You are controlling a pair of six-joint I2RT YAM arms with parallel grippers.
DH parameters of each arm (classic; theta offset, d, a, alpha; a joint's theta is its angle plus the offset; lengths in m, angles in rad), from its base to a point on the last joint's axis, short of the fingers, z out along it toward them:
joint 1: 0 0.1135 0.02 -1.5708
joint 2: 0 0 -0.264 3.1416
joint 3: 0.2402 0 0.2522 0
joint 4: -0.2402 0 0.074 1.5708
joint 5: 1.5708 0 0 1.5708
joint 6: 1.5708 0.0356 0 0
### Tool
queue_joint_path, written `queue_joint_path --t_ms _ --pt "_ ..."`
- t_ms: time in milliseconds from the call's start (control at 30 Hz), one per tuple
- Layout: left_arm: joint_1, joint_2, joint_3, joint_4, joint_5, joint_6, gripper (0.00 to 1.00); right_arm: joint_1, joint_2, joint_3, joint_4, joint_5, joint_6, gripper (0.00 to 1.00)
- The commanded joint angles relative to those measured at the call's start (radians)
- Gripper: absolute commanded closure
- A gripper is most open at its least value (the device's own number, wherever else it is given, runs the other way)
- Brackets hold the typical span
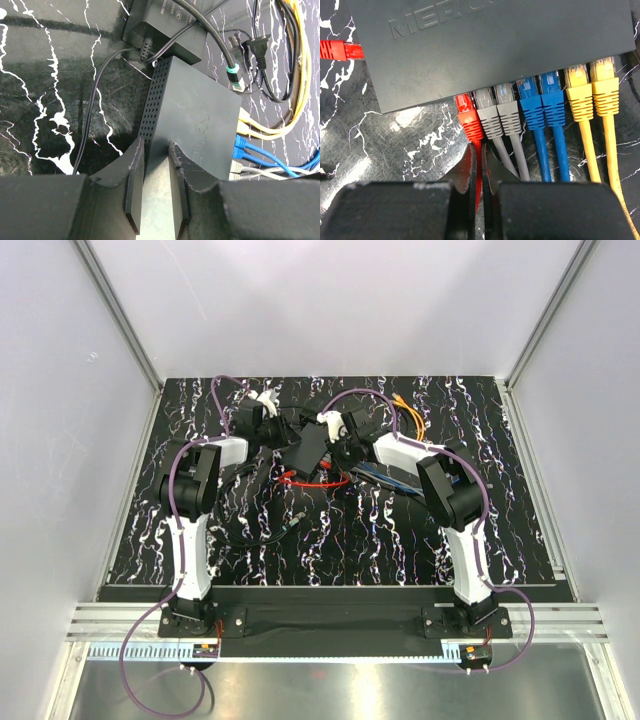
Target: Insert the plug into the switch port
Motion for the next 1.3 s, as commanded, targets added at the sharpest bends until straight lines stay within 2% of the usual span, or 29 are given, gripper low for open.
queue_joint_path --t_ms 0,200,300,467,700,1267 --pt "-0.206 0.014 -0.079 -0.188 0.383 -0.121 0.87 0.066 0.043 0.126 0.458 -0.034 0.036 1.0" --pt "-0.204 0.012 -0.066 -0.193 0.392 -0.103 0.86 0.062 0.045 0.12 0.437 -0.047 -0.019 1.0" --pt "-0.195 0.004 -0.057 -0.197 0.393 -0.097 0.82 0.056 0.026 0.097 0.405 -0.075 -0.054 1.0" --pt "-0.166 0.003 0.001 -0.271 0.368 -0.046 0.81 0.049 -0.006 0.058 0.319 -0.13 -0.109 1.0" --pt "-0.163 0.003 -0.056 -0.164 0.402 -0.15 0.81 0.021 -0.014 0.052 0.235 -0.233 -0.18 1.0" --pt "-0.097 -0.022 -0.036 -0.257 0.371 -0.029 0.74 0.007 -0.02 0.044 0.147 -0.285 -0.273 0.99"
